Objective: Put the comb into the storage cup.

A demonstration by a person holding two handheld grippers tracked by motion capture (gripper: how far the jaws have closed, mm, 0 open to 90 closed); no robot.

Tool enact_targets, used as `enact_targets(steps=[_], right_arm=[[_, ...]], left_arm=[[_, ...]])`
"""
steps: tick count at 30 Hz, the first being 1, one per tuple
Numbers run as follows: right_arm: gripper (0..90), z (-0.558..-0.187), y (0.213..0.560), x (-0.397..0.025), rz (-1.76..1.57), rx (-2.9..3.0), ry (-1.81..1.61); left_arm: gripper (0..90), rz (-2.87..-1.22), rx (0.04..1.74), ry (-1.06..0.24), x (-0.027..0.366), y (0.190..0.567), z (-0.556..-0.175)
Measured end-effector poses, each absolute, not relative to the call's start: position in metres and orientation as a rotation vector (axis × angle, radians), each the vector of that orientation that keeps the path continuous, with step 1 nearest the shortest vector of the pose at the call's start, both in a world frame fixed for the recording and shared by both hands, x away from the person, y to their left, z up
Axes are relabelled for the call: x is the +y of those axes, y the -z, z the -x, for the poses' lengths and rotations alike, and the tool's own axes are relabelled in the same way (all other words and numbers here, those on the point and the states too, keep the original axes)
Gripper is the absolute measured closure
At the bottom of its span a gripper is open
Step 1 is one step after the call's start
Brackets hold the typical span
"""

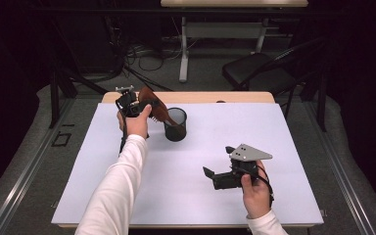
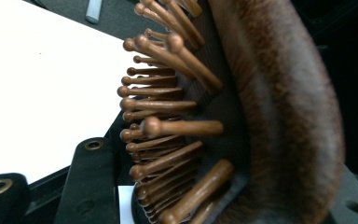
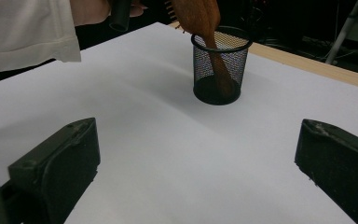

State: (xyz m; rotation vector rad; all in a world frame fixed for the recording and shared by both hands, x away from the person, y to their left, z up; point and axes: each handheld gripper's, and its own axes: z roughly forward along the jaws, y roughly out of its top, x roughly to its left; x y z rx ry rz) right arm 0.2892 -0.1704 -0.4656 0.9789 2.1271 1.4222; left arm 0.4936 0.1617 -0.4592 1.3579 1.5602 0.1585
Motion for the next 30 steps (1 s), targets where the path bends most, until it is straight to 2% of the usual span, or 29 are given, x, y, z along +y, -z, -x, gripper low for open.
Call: enact_targets(steps=[30], right_arm=[[0.0, -0.2890, 0.4661, -0.1693, -0.978, 2.131, -1.418]], left_arm=[[44.8, -1.370, 1.545, -0.181, 0.1622, 0.4610, -0.4930]])
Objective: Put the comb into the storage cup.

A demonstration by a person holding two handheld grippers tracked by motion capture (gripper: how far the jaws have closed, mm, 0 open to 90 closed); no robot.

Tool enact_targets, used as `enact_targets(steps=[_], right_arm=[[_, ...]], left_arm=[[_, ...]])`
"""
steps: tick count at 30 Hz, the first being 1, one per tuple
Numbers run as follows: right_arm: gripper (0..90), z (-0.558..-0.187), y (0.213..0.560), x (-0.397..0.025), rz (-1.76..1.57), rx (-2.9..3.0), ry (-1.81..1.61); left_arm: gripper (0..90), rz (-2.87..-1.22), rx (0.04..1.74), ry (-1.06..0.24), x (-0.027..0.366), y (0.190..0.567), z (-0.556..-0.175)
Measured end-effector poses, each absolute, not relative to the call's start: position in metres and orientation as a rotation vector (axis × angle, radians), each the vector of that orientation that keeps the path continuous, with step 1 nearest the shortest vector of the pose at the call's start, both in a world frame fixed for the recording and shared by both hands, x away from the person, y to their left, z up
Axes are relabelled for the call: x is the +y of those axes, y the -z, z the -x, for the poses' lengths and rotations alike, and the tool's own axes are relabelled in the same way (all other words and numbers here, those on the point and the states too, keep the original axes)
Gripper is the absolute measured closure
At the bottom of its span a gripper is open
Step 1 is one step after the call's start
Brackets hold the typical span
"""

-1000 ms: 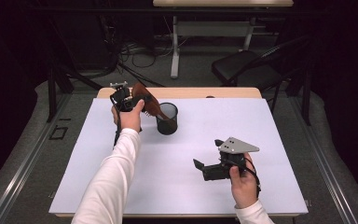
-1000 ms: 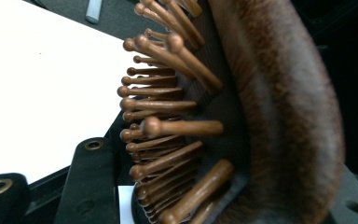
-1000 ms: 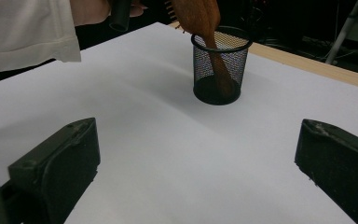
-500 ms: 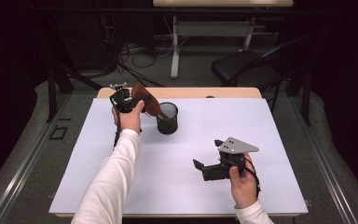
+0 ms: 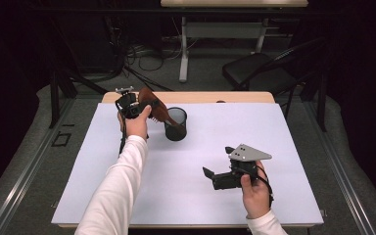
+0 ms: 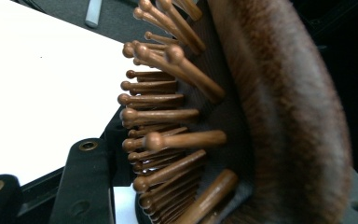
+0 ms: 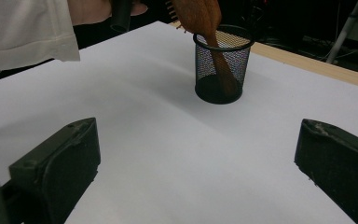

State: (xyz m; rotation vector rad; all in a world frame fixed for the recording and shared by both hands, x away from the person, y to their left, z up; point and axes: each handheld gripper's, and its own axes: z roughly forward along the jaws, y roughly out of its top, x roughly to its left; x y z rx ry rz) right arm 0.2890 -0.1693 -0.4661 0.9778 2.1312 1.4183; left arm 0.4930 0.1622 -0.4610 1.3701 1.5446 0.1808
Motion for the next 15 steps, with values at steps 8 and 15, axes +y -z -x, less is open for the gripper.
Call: enact_targets(steps=[8, 15], right_arm=[[0.0, -0.2890, 0.4662, -0.1693, -0.979, 2.131, -1.417], [0.0, -0.2891, 0.4662, -0.1693, -0.978, 2.132, -1.417]], left_arm=[[44.6, -1.369, 1.538, -0.182, 0.1624, 0.4616, -0.4936], [43.8, -1.377, 1.528, -0.197, 0.1627, 0.4624, -0.4937]])
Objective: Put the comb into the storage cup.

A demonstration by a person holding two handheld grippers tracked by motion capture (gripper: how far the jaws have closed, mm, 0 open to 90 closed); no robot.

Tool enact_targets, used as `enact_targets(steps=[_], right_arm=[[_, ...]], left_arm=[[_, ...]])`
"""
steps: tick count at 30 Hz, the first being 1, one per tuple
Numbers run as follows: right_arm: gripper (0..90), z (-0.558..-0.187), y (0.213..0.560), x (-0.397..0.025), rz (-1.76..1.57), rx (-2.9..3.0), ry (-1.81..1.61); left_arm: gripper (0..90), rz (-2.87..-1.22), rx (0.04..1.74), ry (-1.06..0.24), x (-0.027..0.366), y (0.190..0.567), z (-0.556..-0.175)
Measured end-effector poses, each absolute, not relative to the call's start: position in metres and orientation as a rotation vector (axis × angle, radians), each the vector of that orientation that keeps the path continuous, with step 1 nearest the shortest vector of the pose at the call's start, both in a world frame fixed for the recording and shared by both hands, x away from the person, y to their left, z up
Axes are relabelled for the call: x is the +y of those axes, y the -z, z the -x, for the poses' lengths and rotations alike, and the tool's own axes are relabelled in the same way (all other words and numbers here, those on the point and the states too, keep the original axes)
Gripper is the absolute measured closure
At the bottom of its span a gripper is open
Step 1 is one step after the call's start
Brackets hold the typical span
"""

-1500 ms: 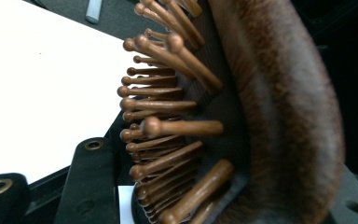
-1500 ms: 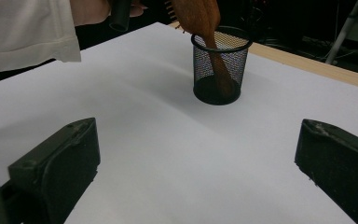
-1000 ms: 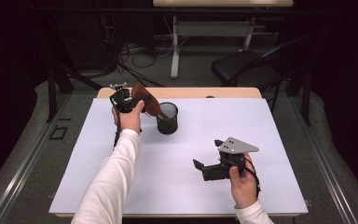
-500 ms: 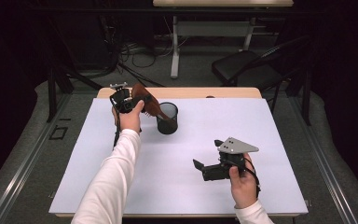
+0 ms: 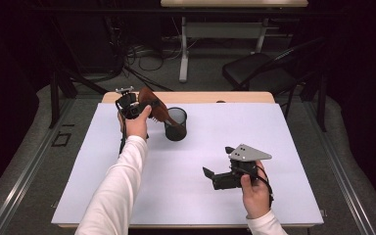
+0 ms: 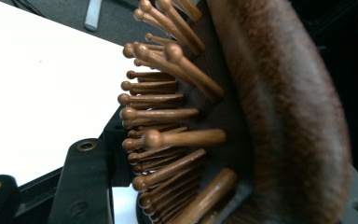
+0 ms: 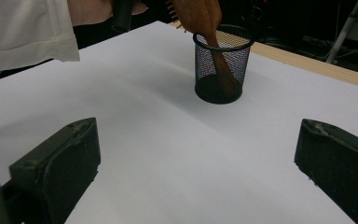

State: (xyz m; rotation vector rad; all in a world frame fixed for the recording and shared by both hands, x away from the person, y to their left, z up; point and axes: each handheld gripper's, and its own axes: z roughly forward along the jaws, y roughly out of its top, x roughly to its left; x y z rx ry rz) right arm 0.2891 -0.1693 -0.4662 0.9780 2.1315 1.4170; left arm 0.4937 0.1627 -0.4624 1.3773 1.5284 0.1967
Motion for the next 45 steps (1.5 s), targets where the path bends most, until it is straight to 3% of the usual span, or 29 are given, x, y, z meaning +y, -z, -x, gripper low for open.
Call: enact_targets(steps=[11, 30, 45], right_arm=[[0.1, -0.2890, 0.4662, -0.1693, -0.978, 2.132, -1.416], [0.2, -0.2893, 0.4667, -0.1692, -0.975, 2.136, -1.414], [0.4, -0.2892, 0.4674, -0.1682, -0.979, 2.138, -1.414]], left_arm=[[40.7, -1.372, 1.514, -0.223, 0.1610, 0.4620, -0.4929], [25.6, -1.375, 1.498, -0.245, 0.1610, 0.4627, -0.4930], [29.5, -1.352, 1.464, -0.240, 0.1675, 0.4578, -0.4907]])
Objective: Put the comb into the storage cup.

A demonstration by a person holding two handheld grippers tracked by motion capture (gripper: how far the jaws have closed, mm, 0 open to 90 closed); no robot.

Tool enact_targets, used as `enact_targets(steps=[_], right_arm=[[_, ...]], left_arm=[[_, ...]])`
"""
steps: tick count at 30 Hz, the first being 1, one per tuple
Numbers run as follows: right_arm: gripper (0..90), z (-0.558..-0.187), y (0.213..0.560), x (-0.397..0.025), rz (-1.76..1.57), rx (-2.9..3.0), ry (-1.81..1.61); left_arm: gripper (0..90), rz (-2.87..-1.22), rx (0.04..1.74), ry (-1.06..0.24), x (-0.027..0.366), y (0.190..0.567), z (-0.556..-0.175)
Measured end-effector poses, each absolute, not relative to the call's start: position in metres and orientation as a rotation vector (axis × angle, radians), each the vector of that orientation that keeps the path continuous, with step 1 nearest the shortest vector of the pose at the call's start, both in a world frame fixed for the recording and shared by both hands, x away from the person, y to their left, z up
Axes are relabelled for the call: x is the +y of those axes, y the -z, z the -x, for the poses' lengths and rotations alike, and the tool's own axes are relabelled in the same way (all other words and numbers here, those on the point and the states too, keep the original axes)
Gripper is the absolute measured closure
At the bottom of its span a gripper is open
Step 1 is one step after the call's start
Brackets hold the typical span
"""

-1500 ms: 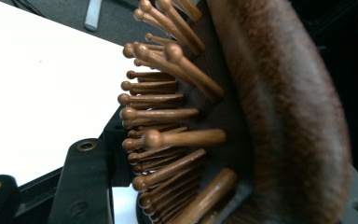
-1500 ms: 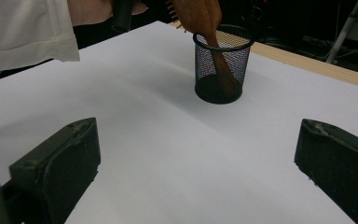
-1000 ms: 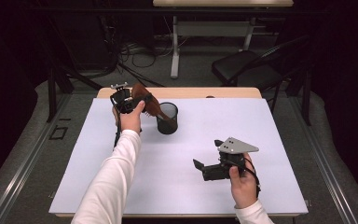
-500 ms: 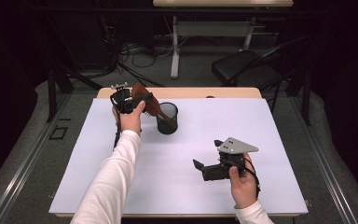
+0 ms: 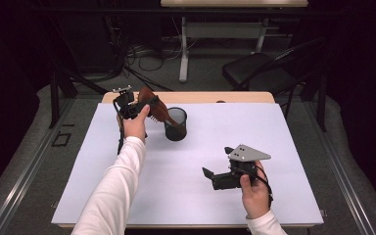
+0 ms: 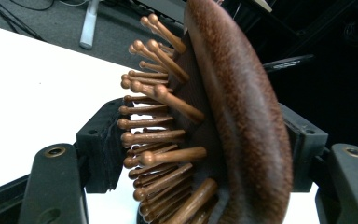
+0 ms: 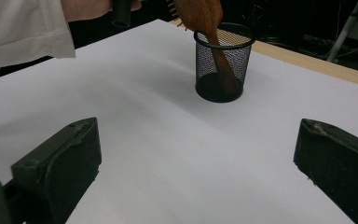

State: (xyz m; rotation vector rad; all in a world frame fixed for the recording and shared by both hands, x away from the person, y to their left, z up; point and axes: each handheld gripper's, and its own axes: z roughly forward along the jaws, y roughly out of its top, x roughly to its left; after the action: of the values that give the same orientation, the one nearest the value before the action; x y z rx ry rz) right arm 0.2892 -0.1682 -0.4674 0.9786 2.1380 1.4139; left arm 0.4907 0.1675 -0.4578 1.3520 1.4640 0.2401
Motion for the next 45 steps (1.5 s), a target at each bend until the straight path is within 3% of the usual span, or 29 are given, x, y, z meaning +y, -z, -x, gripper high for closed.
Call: enact_targets(steps=[18, 45], right_arm=[[0.4, -0.289, 0.468, -0.168, -0.974, 2.141, -1.408], [0.6, -0.289, 0.469, -0.167, -0.977, 2.146, -1.403]], left_arm=[[27.4, -1.352, 1.445, -0.287, 0.178, 0.452, -0.488], [17.4, -1.313, 1.369, -0.274, 0.201, 0.438, -0.479]])
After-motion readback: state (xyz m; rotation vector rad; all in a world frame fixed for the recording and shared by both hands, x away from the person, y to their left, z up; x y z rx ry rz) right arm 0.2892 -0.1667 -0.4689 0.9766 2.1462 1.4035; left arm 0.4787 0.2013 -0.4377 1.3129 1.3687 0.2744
